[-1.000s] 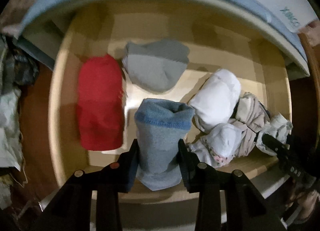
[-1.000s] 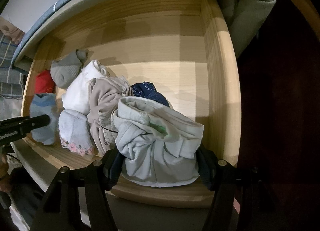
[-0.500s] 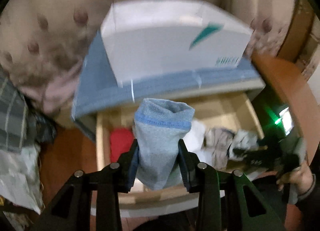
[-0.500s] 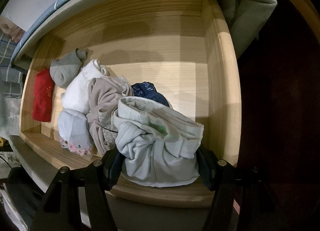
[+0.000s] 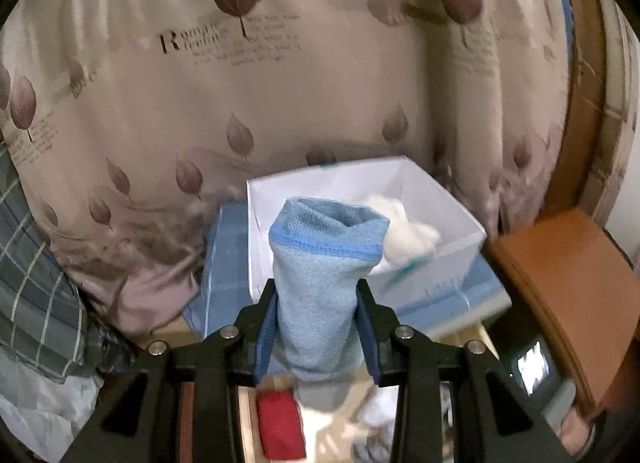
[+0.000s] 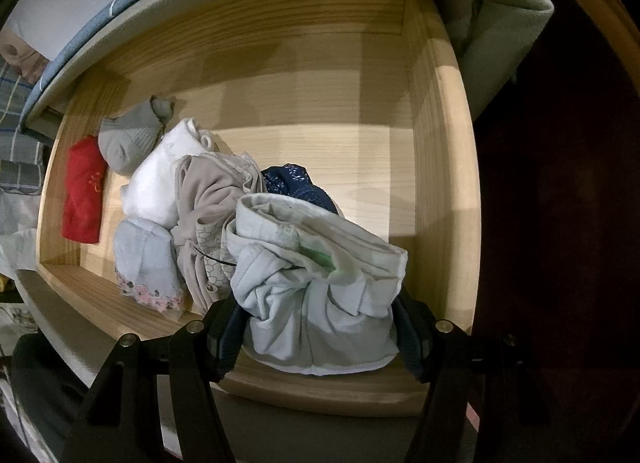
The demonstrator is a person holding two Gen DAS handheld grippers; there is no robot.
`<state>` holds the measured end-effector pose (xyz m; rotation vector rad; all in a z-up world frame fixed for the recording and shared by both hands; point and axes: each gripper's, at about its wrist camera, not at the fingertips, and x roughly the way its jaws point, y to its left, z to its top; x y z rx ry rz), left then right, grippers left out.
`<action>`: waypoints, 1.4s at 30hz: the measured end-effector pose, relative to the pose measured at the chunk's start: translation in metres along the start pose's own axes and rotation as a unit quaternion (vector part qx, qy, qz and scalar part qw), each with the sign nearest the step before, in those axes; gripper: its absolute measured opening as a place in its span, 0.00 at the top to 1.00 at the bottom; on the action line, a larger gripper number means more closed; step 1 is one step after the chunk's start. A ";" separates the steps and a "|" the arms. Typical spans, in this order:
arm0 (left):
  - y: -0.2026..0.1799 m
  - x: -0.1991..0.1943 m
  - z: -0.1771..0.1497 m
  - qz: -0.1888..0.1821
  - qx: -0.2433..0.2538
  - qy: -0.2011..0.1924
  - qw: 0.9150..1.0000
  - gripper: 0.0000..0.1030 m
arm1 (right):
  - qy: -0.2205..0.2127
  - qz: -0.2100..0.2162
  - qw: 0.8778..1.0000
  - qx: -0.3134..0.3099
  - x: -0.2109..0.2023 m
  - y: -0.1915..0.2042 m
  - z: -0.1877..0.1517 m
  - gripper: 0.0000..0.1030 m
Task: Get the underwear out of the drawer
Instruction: 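Lift the light blue underwear with left tool into the white box, release, then move the empty left tool back over the drawer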
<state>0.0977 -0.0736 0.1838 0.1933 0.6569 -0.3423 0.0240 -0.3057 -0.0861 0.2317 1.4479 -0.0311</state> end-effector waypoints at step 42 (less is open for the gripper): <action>0.020 0.147 0.038 0.018 -0.063 0.145 0.987 0.50 | 0.007 0.010 1.000 0.000 0.001 -0.005 0.004 0.41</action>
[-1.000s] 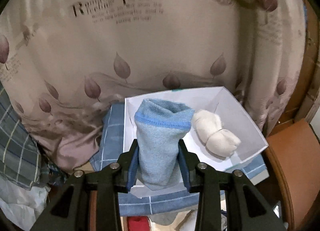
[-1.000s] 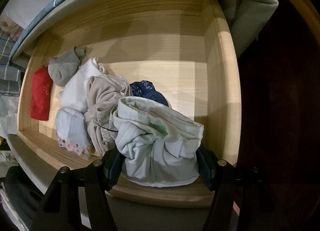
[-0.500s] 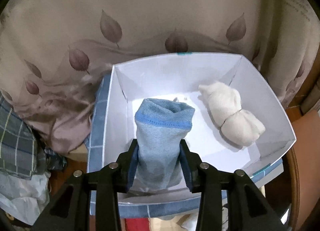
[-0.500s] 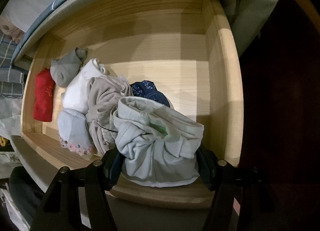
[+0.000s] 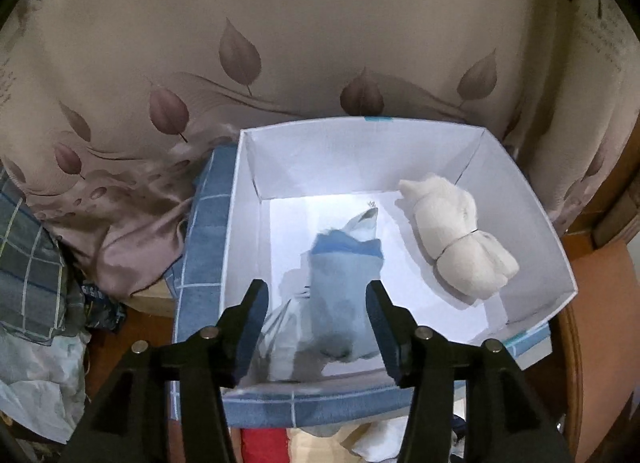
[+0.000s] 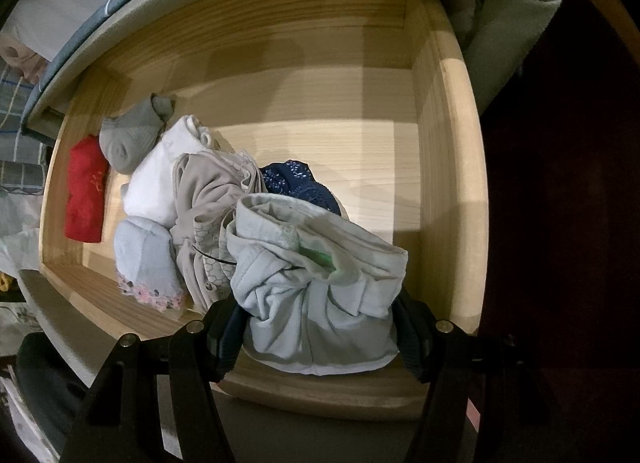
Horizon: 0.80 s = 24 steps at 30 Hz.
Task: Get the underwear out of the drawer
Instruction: 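Move the empty left tool back over the drawer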
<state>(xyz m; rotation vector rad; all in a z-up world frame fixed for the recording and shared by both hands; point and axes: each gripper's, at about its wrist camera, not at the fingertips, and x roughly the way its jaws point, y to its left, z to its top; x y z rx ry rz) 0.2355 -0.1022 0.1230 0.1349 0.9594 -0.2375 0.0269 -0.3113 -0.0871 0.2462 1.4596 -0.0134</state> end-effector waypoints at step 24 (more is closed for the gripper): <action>0.043 -0.037 -0.158 0.019 -0.024 -0.006 1.000 0.49 | -0.022 -0.042 0.999 -0.017 -0.005 0.022 -0.006 0.41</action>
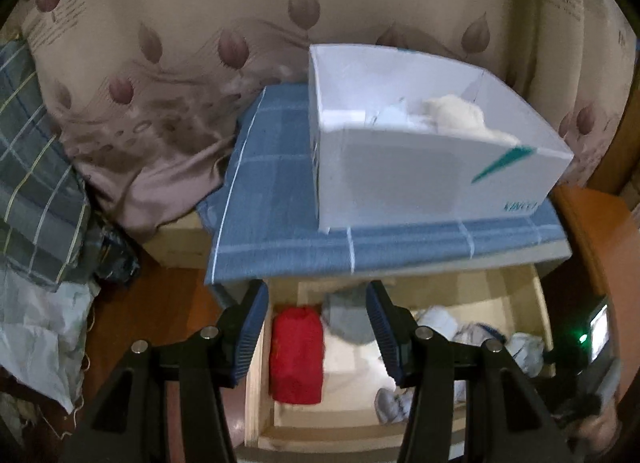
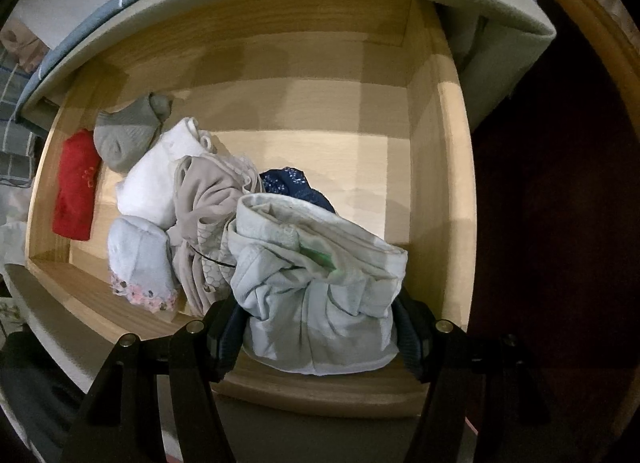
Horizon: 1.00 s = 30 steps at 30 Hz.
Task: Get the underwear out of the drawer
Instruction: 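Move the empty left tool back over the drawer, then carry the pale grey-green underwear with right tool into the white box, release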
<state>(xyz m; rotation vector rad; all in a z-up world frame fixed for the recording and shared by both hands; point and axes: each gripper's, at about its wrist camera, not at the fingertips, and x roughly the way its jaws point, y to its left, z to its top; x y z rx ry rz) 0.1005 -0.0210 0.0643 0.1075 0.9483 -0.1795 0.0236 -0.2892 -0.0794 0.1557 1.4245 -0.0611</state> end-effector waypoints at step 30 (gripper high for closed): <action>0.013 0.040 -0.081 0.030 -0.073 0.049 0.996 0.49 | -0.187 0.012 0.982 -0.007 -0.138 0.004 0.035 0.41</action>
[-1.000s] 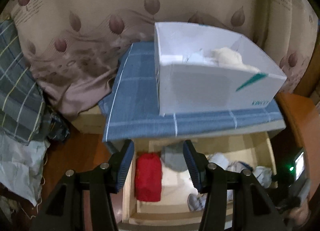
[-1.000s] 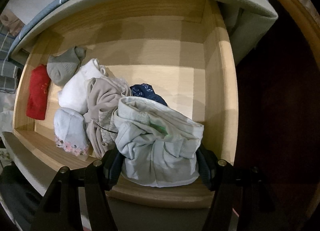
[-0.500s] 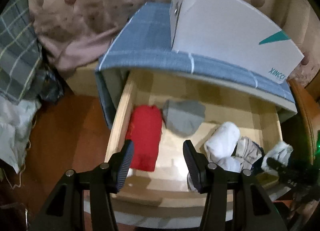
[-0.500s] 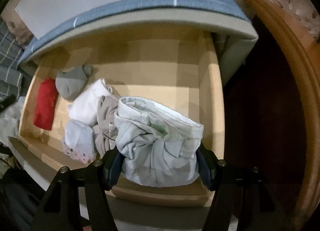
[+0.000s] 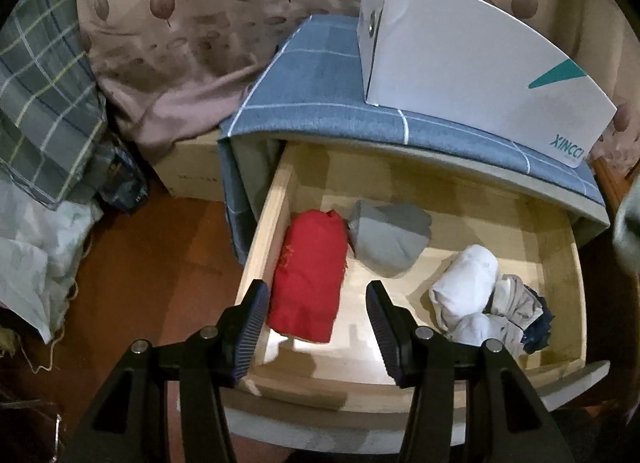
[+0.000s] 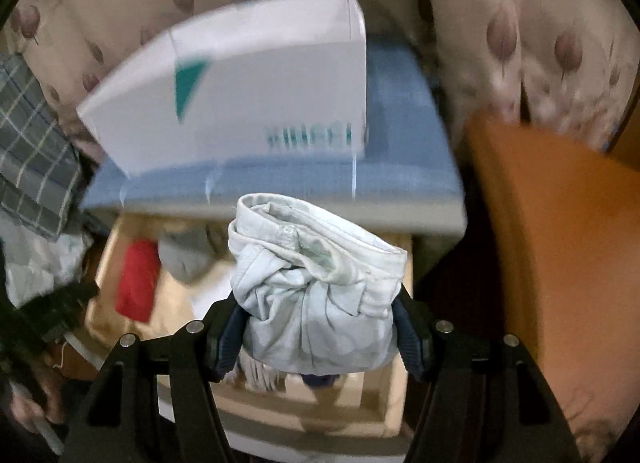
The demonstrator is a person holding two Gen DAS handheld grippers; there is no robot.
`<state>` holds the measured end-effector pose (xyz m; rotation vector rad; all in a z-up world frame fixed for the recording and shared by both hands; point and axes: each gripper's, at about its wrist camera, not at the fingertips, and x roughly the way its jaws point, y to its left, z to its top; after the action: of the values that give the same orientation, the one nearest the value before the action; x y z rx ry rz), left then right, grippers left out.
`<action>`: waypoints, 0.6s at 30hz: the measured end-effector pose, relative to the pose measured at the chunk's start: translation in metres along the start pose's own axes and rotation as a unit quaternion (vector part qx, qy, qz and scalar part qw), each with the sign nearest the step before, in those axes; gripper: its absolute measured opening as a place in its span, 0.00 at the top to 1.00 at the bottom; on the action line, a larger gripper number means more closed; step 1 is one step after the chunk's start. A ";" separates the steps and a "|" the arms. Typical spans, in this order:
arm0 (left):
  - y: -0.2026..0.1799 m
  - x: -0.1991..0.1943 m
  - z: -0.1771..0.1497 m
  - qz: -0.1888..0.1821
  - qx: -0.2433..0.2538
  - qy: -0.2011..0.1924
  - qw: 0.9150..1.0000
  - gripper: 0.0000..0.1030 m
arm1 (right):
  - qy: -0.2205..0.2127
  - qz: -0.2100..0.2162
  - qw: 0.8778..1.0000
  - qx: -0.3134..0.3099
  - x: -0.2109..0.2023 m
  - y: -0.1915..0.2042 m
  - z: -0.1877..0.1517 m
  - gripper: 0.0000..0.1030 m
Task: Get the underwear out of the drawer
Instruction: 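Carry the pale grey-green underwear with right tool into the white box, release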
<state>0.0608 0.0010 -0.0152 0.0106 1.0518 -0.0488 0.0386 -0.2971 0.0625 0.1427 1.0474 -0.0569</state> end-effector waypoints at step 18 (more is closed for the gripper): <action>0.008 -0.002 0.001 0.007 -0.015 -0.008 1.000 0.49 | -0.094 -0.001 0.993 -0.067 -0.038 0.078 0.156 0.41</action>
<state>0.0612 0.0093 -0.0133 -0.0097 1.0358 -0.0203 0.1624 -0.2436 0.1791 0.0133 0.8606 -0.0010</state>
